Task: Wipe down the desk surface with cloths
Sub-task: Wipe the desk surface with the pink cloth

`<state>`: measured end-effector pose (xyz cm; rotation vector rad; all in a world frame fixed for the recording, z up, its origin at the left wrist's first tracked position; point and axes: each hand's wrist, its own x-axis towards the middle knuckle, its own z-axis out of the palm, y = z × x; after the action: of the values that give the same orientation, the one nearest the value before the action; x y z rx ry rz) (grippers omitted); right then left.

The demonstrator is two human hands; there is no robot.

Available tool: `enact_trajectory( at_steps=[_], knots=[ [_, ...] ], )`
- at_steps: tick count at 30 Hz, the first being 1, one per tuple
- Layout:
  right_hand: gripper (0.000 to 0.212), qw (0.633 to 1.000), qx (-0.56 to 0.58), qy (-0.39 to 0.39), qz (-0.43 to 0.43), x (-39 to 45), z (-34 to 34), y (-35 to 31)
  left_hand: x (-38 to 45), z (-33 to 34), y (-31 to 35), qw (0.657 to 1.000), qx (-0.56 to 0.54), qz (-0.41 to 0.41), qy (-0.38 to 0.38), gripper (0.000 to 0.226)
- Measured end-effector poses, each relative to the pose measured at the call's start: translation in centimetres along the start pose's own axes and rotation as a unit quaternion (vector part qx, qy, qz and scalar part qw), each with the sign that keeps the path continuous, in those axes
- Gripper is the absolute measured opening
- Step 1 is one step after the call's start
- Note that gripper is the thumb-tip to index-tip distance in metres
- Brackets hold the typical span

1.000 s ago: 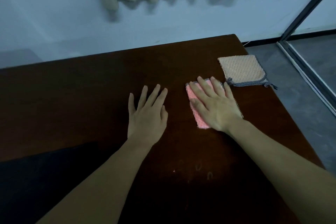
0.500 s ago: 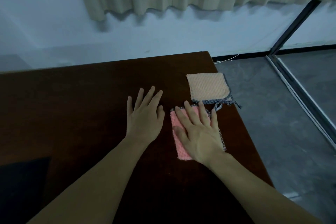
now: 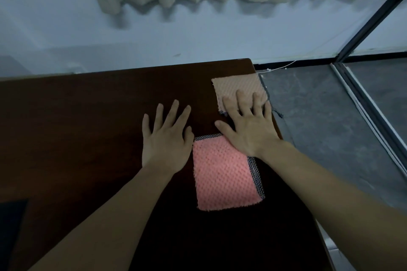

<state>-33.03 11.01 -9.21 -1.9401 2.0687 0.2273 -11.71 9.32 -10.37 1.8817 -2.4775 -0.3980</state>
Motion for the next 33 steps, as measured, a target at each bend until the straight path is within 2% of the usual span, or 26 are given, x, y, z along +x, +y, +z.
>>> enact_trajectory(
  at_steps=[8,12,15,20,23,28,33],
  knots=[
    [0.078,0.999,-0.023,0.041,0.004,5.1,-1.0,0.0,0.0,-0.1,0.1,1.000,0.000,-0.006,-0.001,0.059],
    [0.075,0.999,-0.011,0.036,0.007,5.5,-1.2,0.3,0.0,-0.1,0.1,1.000,0.000,-0.006,0.005,0.059],
    [0.074,1.000,-0.005,0.028,-0.013,2.9,-1.0,-0.1,0.0,-0.1,0.1,1.000,-0.002,-0.003,0.003,0.059],
    [0.067,0.995,0.034,0.044,-0.079,-6.4,1.7,-3.4,-0.1,0.1,-0.2,1.000,-0.010,0.008,0.008,0.059],
    [0.068,0.996,0.024,0.038,-0.073,-9.5,3.5,-5.6,-0.1,0.1,-0.2,1.000,-0.014,0.013,0.012,0.058],
    [0.067,0.997,0.038,0.054,-0.038,-9.1,4.3,-6.7,-0.2,0.1,-0.3,1.000,-0.018,0.015,0.015,0.057],
    [0.066,0.999,0.004,0.046,-0.015,-5.9,2.8,-3.9,-0.1,-0.1,-0.4,1.000,-0.019,0.019,0.004,0.057]
  ],
)
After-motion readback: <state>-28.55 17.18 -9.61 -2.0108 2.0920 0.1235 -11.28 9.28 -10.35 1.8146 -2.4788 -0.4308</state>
